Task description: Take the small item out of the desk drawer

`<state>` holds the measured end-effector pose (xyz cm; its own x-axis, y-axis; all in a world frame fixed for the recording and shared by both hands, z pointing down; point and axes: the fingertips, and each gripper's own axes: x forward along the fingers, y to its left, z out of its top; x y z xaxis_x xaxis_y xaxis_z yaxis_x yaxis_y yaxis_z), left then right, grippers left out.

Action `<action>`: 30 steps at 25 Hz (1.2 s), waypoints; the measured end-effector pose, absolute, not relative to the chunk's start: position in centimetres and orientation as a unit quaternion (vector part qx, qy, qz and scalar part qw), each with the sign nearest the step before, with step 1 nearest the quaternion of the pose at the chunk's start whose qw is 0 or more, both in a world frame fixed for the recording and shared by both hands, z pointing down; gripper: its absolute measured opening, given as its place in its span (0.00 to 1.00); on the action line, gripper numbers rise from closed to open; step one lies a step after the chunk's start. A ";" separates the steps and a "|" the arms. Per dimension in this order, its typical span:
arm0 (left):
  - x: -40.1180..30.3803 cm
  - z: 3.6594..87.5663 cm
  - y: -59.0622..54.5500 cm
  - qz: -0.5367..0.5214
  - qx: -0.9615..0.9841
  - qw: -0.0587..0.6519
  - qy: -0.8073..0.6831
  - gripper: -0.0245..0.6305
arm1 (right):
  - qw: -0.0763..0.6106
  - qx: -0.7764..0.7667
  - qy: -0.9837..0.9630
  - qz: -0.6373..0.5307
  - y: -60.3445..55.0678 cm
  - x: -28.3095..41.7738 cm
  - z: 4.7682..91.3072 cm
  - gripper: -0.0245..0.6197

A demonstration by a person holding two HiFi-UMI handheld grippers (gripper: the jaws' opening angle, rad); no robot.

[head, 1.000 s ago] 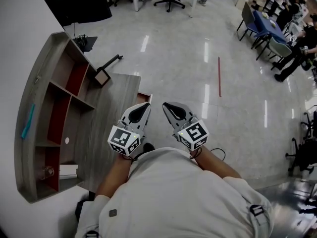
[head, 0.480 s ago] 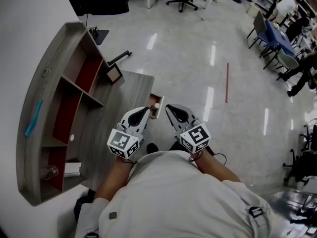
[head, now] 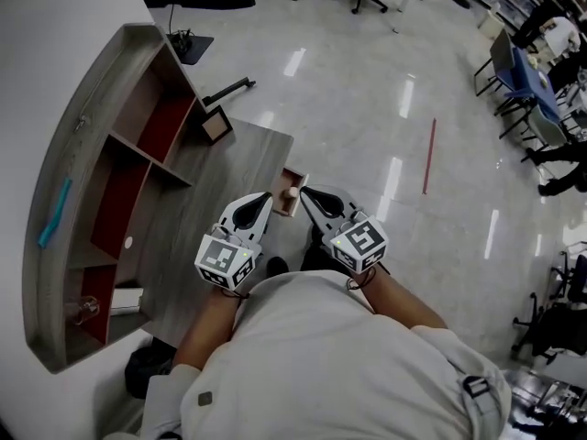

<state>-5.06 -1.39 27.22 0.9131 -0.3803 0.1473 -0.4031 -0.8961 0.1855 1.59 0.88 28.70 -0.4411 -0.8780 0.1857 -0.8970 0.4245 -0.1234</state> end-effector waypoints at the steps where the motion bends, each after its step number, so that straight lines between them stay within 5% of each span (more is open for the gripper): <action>1: -4.8 27.3 -1.8 0.053 0.971 0.109 -0.207 0.06 | 0.049 0.521 -0.846 0.104 0.3 1.9 28.9 0.07; 27: -2.8 41.9 -10.5 0.127 0.906 0.210 -0.345 0.06 | 0.178 0.361 -0.897 0.184 -9.8 7.5 45.2 0.08; 30: -2.7 43.9 -10.5 0.138 0.900 0.224 -0.348 0.06 | 0.197 0.344 -0.897 0.194 -10.0 7.5 47.7 0.16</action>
